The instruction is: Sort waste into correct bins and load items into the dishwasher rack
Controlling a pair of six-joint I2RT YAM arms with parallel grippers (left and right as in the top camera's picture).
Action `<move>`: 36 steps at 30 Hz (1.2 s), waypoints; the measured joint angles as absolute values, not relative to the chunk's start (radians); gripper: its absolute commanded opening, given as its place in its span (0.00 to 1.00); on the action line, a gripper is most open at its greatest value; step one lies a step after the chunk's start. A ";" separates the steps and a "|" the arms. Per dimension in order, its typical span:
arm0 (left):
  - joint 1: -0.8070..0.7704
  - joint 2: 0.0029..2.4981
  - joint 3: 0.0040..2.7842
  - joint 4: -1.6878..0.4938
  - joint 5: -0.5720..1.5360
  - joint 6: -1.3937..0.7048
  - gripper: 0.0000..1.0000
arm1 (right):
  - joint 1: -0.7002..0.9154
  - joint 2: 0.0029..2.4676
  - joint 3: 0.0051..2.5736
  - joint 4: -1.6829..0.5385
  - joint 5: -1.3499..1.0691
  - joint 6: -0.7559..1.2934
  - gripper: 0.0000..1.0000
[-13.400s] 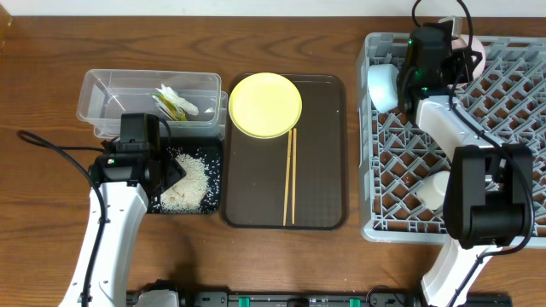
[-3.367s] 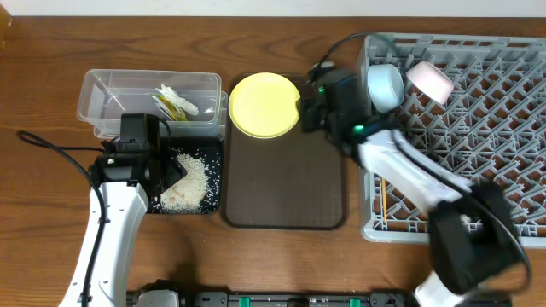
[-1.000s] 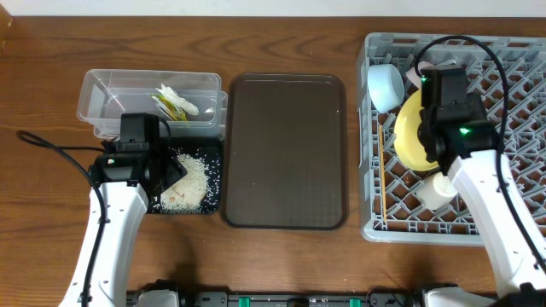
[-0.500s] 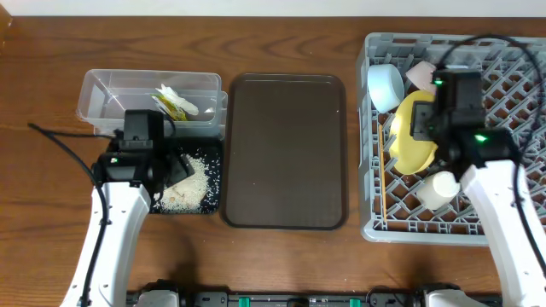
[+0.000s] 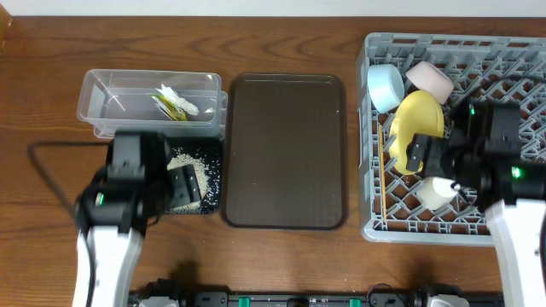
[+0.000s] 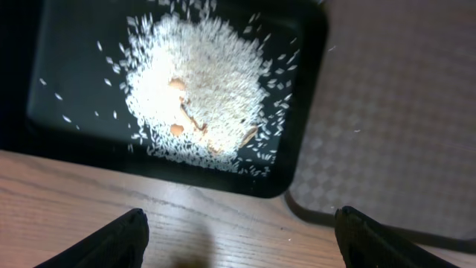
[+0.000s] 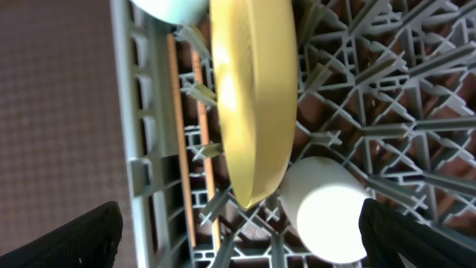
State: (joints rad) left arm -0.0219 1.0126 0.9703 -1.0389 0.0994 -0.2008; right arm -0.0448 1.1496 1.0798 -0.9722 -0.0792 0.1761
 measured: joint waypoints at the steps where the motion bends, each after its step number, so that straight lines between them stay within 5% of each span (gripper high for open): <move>1: -0.022 0.953 0.953 -1.033 0.103 -0.194 0.82 | -0.045 1.106 1.048 -0.952 -0.086 0.176 0.99; 4: -0.022 0.783 0.901 -1.006 0.106 -0.178 0.98 | -0.045 0.932 0.930 -0.891 -0.109 0.176 0.99; 14: -0.022 0.471 0.864 -0.935 0.106 -0.174 0.98 | -0.045 0.440 0.706 -0.843 -0.054 0.176 0.99; 36: -0.022 0.460 0.862 -0.935 0.106 -0.175 0.99 | -0.045 0.397 0.698 -1.060 -0.046 0.176 0.99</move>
